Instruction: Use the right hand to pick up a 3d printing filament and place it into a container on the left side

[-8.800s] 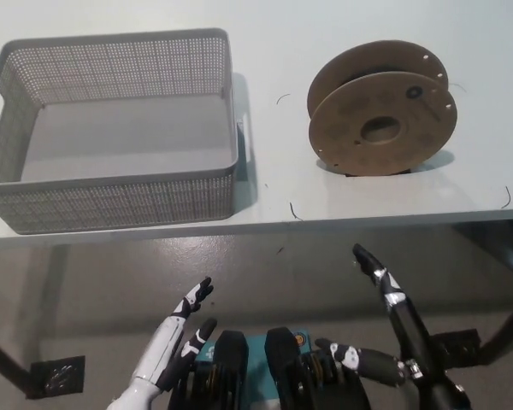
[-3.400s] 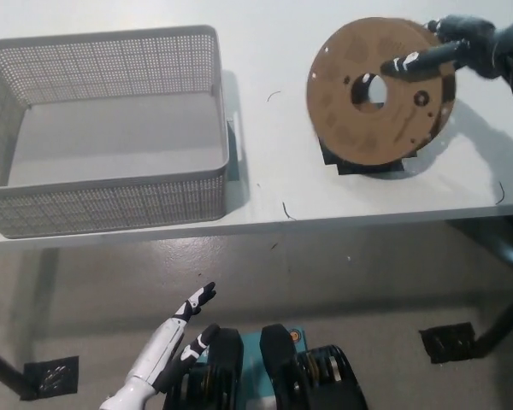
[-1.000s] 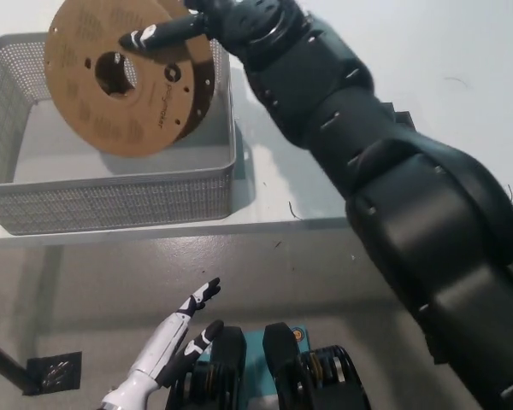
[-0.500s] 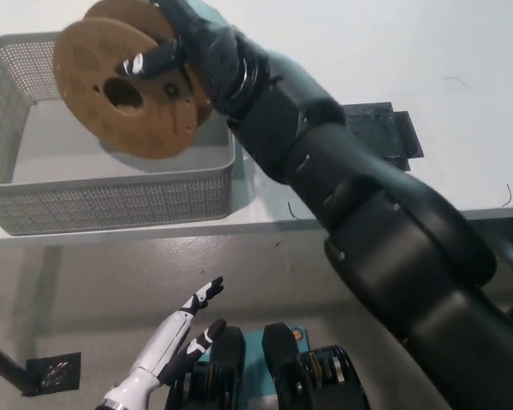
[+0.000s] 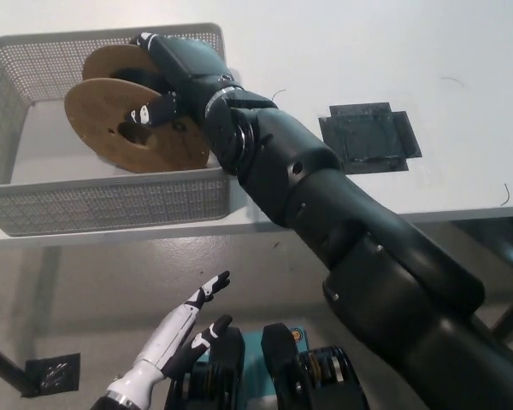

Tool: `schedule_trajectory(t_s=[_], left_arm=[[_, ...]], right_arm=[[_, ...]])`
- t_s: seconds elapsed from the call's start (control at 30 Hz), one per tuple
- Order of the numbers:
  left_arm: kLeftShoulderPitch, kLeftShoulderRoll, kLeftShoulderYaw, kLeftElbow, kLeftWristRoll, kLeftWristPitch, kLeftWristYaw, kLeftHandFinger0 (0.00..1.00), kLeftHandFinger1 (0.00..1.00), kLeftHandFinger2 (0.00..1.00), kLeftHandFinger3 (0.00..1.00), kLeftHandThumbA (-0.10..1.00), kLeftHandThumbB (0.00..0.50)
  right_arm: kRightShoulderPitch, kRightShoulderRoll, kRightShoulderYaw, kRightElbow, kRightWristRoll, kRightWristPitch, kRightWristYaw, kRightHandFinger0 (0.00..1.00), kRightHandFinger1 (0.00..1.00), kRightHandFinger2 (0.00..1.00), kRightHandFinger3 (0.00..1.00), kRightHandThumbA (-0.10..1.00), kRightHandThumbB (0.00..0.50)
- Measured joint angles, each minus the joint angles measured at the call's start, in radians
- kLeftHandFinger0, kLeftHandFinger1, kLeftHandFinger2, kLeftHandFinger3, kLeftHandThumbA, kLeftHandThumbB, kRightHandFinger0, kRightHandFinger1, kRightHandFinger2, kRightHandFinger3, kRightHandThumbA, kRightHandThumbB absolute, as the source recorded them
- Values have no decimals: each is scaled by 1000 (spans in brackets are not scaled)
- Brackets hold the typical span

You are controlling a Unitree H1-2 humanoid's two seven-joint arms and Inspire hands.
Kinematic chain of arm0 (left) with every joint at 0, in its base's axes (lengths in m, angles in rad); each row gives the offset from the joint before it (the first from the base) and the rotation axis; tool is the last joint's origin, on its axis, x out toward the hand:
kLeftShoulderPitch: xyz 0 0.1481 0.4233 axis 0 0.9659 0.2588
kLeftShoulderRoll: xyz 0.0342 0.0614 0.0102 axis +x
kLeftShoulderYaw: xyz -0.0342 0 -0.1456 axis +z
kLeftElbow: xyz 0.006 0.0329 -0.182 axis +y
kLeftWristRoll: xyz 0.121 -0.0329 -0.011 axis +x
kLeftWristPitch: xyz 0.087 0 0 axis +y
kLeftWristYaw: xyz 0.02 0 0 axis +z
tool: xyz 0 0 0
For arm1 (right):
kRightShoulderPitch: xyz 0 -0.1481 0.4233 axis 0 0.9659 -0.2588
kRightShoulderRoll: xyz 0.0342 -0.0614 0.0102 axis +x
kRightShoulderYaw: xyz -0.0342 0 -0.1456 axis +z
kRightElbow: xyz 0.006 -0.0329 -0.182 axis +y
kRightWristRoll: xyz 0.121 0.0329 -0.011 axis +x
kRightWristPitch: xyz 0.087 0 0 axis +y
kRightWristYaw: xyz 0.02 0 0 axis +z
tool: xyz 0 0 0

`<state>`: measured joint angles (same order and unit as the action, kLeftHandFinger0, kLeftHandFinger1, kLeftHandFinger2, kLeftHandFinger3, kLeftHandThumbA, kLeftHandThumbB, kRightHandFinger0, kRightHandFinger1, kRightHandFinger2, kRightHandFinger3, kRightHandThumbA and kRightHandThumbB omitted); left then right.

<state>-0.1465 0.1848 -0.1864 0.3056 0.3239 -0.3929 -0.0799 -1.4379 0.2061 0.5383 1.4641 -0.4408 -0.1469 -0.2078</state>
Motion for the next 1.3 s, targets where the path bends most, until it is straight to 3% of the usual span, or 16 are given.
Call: schedule_trajectory(t_s=[0.07,0.1,0.13,0.17,0.2,0.23,0.3,0.37,0.5,0.57,0.63,0.83,1.03,1.17,1.23,1.3], left_arm=[[0,0,-1,0,2,3,0,1000,1000,1000,1000,1000,213],[0,0,-1,0,2,4,0,1000,1000,1000,1000,1000,213],[0,0,-1,0,3,4,0,1000,1000,1000,1000,1000,215],[0,0,-1,0,3,5,0,1000,1000,1000,1000,1000,215],[0,0,-1,0,4,6,0,1000,1000,1000,1000,1000,215],[0,0,-1,0,5,6,0,1000,1000,1000,1000,1000,214],[0,0,-1,0,5,7,0,1000,1000,1000,1000,1000,212],[1,0,-1,0,5,8,0,1000,1000,1000,1000,1000,200],[11,0,-3,-8,5,9,0,1000,1000,1000,1000,1000,184],[15,0,-3,-8,5,9,0,1000,1000,1000,1000,1000,206],[18,0,-3,-8,5,10,0,1000,1000,1000,1000,1000,208],[22,0,-4,-8,7,11,0,1000,1000,1000,1000,1000,197],[26,0,-4,-8,7,13,0,1000,1000,1000,1000,1000,202],[32,0,-4,-8,7,13,0,1000,1000,1000,1000,1000,214],[35,0,-3,-8,7,14,0,1000,1000,1000,1000,1000,214],[36,0,-3,-8,7,15,0,1000,1000,1000,1000,1000,211]], right_arm=[[7,0,0,0,-3,-6,-12,0,255,739,815,-100,151],[10,0,0,-1,-4,-8,-16,25,297,738,873,-45,172],[14,0,0,-1,-6,-12,-24,462,735,1000,1000,364,265],[15,0,0,-1,-7,-12,-26,442,706,1000,1000,378,267],[15,0,0,0,-7,-10,-24,746,1000,1000,1000,558,340],[14,-1,-3,0,-7,-4,-15,1000,1000,1000,1000,697,401],[10,-4,-10,0,-5,8,26,1000,1000,1000,1000,834,498],[-3,-8,-21,0,-2,12,63,1000,1000,1000,1000,960,500],[-41,-13,-92,0,27,20,151,1000,1000,1000,1000,846,500],[-59,-17,-167,-1,58,21,188,1000,1000,1000,1000,614,500],[-72,-23,-258,-1,105,27,229,1000,1000,1000,1000,696,500],[-102,-56,-474,0,214,65,330,1000,1000,1000,1000,541,500],[-164,-141,-661,-23,322,120,443,1000,1000,1000,1000,674,500],[-181,-213,-704,-160,366,152,505,1000,1000,1000,1000,638,500],[-165,-239,-703,-249,372,164,519,1000,1000,1000,1000,613,429],[-131,-255,-702,-327,375,172,527,1000,1000,1000,1000,607,435]])
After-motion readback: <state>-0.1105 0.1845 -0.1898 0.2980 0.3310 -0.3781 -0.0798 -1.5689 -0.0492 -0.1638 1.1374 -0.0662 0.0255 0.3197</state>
